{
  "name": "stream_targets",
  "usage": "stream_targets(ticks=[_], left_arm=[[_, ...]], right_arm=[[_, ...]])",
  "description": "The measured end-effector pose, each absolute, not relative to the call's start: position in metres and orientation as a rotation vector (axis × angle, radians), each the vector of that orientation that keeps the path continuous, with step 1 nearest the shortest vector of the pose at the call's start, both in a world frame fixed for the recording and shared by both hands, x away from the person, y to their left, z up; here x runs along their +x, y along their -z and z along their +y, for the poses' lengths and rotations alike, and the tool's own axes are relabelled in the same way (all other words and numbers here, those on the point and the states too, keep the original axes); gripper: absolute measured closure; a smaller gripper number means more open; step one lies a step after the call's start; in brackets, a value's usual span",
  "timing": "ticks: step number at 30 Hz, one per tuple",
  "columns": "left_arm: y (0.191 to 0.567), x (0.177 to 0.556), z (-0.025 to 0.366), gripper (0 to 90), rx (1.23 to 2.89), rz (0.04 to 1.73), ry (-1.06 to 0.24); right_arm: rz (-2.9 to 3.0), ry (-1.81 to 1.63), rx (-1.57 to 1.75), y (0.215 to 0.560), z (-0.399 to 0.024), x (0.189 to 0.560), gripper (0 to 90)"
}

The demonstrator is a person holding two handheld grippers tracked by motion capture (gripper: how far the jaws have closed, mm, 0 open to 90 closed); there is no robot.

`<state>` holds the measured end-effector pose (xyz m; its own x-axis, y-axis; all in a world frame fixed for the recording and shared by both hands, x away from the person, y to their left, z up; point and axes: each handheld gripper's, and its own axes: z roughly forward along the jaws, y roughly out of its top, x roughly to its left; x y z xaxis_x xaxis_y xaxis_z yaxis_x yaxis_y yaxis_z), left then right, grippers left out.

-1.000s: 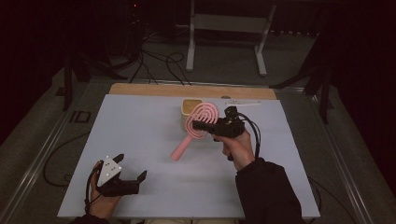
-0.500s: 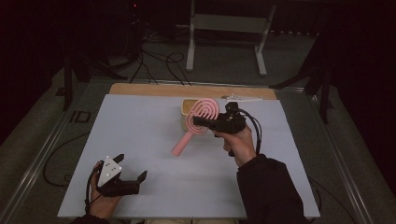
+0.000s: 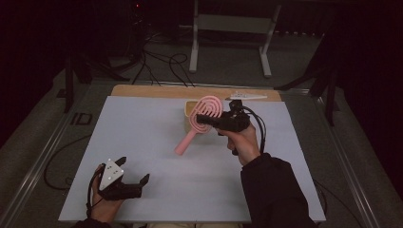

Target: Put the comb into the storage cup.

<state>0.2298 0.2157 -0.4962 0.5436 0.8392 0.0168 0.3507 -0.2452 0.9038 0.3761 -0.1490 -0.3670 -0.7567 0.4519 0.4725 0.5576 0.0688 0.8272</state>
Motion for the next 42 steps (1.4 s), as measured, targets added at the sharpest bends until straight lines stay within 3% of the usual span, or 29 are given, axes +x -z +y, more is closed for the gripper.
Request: stream_targets(ticks=[42], left_arm=[[0.497, 0.230, 0.216, 0.0, 1.830, 0.983, -0.646]], right_arm=[[-2.192, 1.835, -1.108, 0.348, -0.154, 0.403, 64.0]])
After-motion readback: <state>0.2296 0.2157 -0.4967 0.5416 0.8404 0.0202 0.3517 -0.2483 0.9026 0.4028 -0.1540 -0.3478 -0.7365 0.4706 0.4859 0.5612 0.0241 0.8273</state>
